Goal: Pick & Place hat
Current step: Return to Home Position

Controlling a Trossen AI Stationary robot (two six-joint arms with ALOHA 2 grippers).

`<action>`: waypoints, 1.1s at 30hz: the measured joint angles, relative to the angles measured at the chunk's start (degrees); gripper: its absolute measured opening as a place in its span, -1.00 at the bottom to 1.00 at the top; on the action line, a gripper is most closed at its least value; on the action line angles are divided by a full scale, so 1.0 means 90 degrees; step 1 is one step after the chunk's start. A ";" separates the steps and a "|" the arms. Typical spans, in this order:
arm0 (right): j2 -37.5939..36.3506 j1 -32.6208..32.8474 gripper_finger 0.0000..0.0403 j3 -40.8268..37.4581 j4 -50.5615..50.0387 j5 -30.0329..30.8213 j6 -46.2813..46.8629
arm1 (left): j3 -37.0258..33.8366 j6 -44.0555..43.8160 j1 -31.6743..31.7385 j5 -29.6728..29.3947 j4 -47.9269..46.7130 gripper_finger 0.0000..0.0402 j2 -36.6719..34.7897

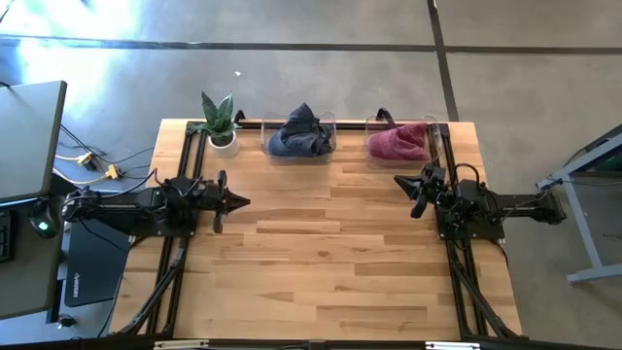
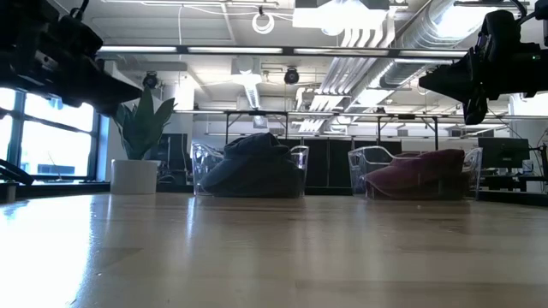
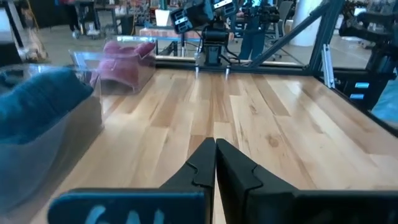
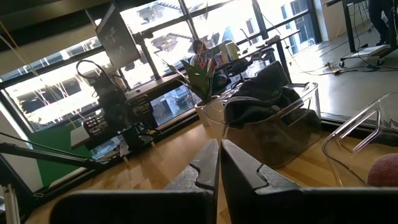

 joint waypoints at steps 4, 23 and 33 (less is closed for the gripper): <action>0.0000 -0.0001 -0.94 0.0000 0.0000 -0.0001 0.0000 | 0.0000 0.0348 0.0000 -0.0020 0.0015 -0.97 -0.0001; -0.0160 0.0136 -0.94 -0.0002 0.0120 0.0069 -0.0010 | 0.0000 0.0360 0.0001 -0.0021 0.0002 -0.93 -0.0007; -0.0163 0.0148 -0.95 -0.0002 -0.0265 -0.1828 -0.1176 | 0.0000 0.0360 0.0001 -0.0032 0.0003 -0.93 -0.0006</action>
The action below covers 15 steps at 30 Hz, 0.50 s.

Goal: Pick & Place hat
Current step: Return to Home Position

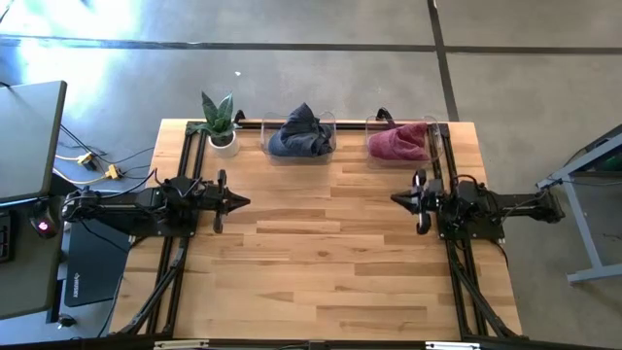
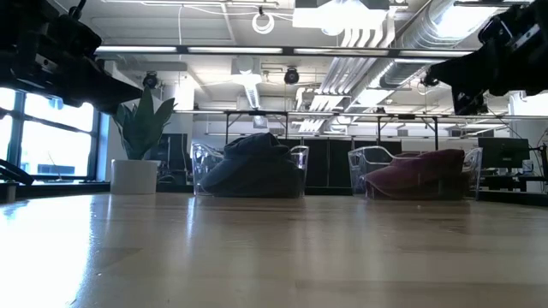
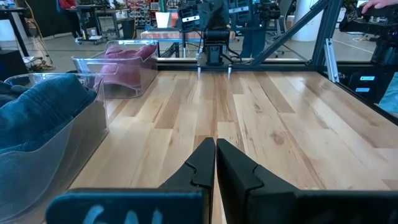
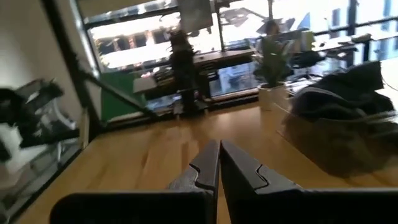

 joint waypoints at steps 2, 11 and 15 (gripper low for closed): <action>0.0000 0.0000 -0.97 0.0000 -0.0029 -0.0287 -0.0460 | 0.0000 0.0000 0.0000 0.0000 0.0000 -0.93 0.0000; -0.0002 0.0000 -0.99 0.0000 -0.0157 -0.0861 -0.1472 | 0.0000 0.0000 0.0000 0.0000 0.0000 -0.93 0.0000; -0.0002 0.0000 -1.00 0.0000 -0.0163 -0.0931 -0.1607 | 0.0000 0.0000 0.0001 0.0000 0.0002 -0.93 0.0000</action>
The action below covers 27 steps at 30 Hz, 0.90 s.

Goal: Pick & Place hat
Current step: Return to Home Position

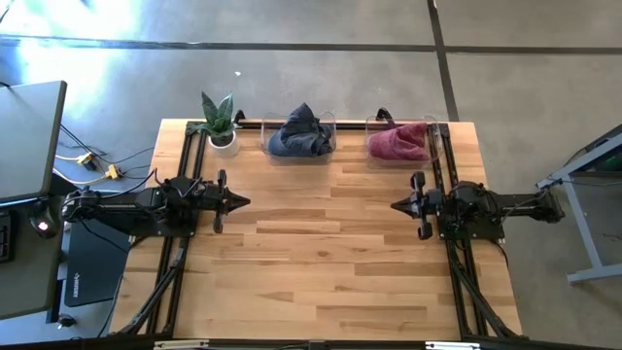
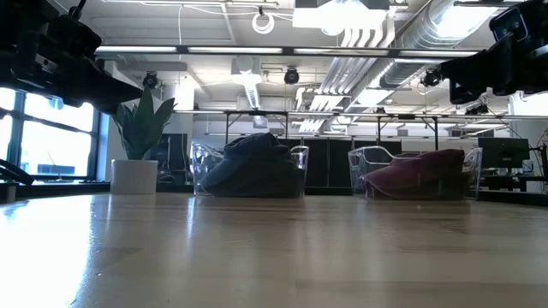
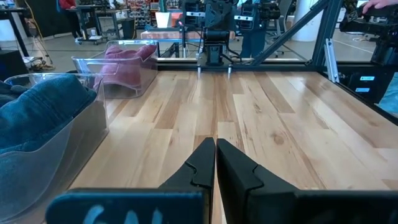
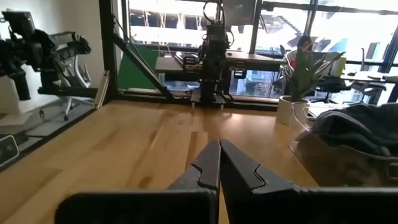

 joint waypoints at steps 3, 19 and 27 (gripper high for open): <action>0.0000 -0.0002 -1.00 0.0000 -0.0002 0.0009 -0.0158 | 0.0000 0.0000 -0.0001 0.0000 0.0000 -0.93 0.0000; 0.0043 -0.0002 -0.95 0.0000 0.0013 0.0017 -0.0168 | 0.0000 0.0000 -0.0002 0.0000 0.0002 -0.93 0.0000; 0.0046 -0.0002 -0.97 0.0000 0.0015 0.0019 -0.0168 | 0.0000 0.0000 -0.0002 0.0000 0.0002 -0.93 0.0000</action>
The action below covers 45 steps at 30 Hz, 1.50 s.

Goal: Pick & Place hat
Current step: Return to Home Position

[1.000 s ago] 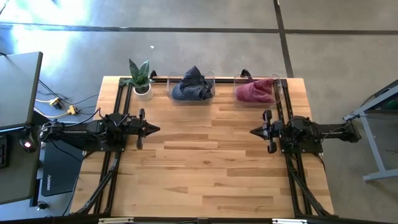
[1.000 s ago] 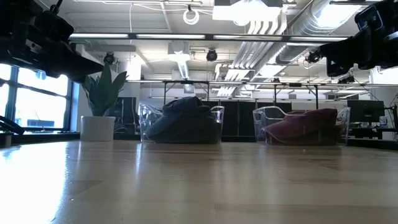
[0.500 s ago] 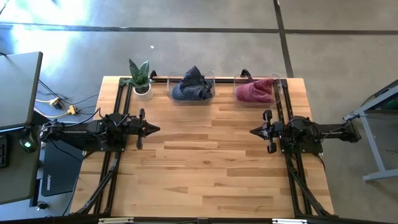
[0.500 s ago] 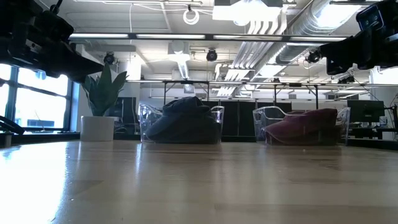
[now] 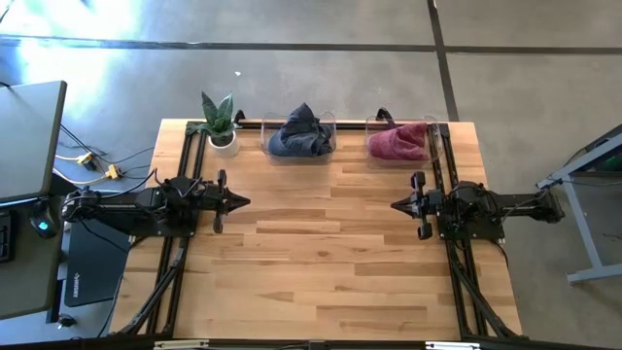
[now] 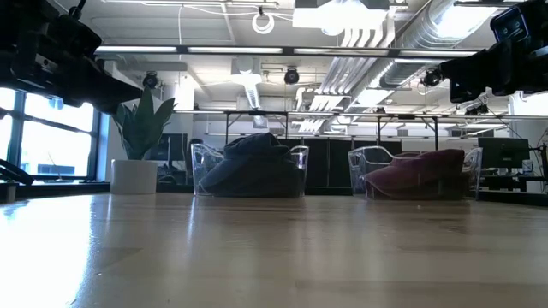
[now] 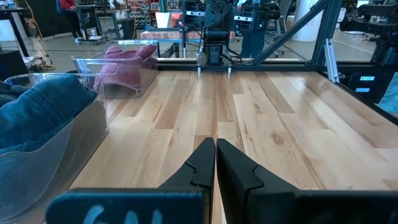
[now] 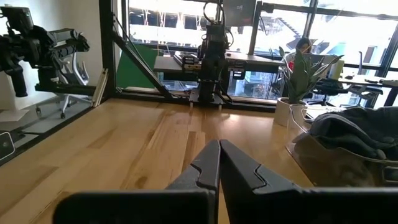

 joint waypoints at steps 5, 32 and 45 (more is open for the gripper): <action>0.0000 0.0000 -0.96 0.0000 0.0002 0.0000 0.0000 | 0.0000 0.0000 0.0002 0.0000 0.0000 -0.93 0.0000; 0.0000 -0.0002 -0.97 0.0000 0.0005 0.0000 0.0000 | 0.0000 0.0000 0.0001 0.0000 -0.0002 -0.93 0.0000; 0.0000 -0.0002 -0.98 0.0000 0.0005 0.0000 0.0000 | 0.0000 -0.0002 0.0001 0.0000 0.0000 -0.93 -0.0001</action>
